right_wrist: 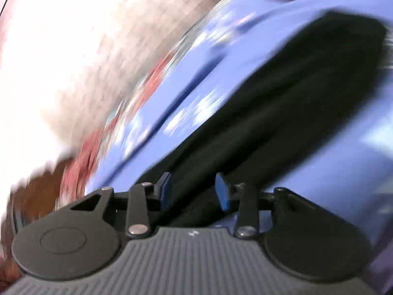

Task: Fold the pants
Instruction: 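Lift the pants with both grippers and fold them over toward the left gripper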

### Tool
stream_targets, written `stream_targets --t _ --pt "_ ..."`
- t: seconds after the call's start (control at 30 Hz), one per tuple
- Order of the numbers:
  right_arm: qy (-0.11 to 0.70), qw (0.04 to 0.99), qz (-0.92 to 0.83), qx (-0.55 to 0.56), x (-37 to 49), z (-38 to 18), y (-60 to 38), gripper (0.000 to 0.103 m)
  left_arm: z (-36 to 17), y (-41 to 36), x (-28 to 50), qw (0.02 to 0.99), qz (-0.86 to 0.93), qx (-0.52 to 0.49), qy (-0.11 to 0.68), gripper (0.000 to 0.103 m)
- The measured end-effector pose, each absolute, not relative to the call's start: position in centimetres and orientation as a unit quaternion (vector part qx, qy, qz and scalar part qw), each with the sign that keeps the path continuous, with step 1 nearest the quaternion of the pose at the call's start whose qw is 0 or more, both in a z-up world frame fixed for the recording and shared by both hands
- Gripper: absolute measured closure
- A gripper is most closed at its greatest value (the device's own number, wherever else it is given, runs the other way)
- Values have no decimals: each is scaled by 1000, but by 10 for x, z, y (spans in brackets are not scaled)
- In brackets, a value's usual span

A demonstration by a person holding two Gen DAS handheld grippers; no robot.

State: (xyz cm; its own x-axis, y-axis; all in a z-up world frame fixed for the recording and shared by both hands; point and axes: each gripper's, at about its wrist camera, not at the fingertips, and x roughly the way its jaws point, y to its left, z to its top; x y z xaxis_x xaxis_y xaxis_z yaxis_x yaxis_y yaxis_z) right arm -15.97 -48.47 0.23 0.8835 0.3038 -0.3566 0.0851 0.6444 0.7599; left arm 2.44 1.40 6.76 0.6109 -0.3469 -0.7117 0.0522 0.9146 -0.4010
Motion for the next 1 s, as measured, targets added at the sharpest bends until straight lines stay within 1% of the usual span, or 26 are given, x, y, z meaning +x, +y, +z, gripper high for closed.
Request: stream_targets --t 0.13,0.2,0.23,0.3,0.5,0.57,0.6,0.63,0.67,0.83,0.9,1.0 --pt "178 867 -31 465 -188 -17 -534 57 40 -33 29 856 -151 -125 478 63" --pt "161 859 -62 481 -186 -26 -544 56 21 -47 33 842 -146 -104 508 64" --pt "159 857 -75 485 -181 -30 -552 56 13 -51 35 842 -140 -94 512 65" --pt "160 857 -91 481 -161 -32 -557 57 13 -53 37 846 -140 -86 506 64" --pt "116 844 -103 514 -116 -42 -574 57 13 -42 46 834 -132 -122 521 65" --pt "121 853 -108 497 -110 -38 -575 57 14 -42 44 837 -132 -118 518 65" --pt "132 858 -113 483 -104 -33 -571 59 13 -42 42 837 -133 -116 517 65" --pt "143 865 -117 467 -102 -27 -568 82 13 -43 41 838 -133 -115 517 65" --pt "152 872 -118 451 -102 -23 -564 90 14 -40 40 838 -133 -116 516 65" --pt "136 917 -85 365 -108 16 -524 91 25 -24 33 840 -129 -143 507 64" --pt "143 943 -51 296 -101 42 -492 91 30 -11 27 841 -125 -163 500 64" --pt "163 967 25 194 -89 65 -432 92 38 13 16 847 -116 -194 482 64"
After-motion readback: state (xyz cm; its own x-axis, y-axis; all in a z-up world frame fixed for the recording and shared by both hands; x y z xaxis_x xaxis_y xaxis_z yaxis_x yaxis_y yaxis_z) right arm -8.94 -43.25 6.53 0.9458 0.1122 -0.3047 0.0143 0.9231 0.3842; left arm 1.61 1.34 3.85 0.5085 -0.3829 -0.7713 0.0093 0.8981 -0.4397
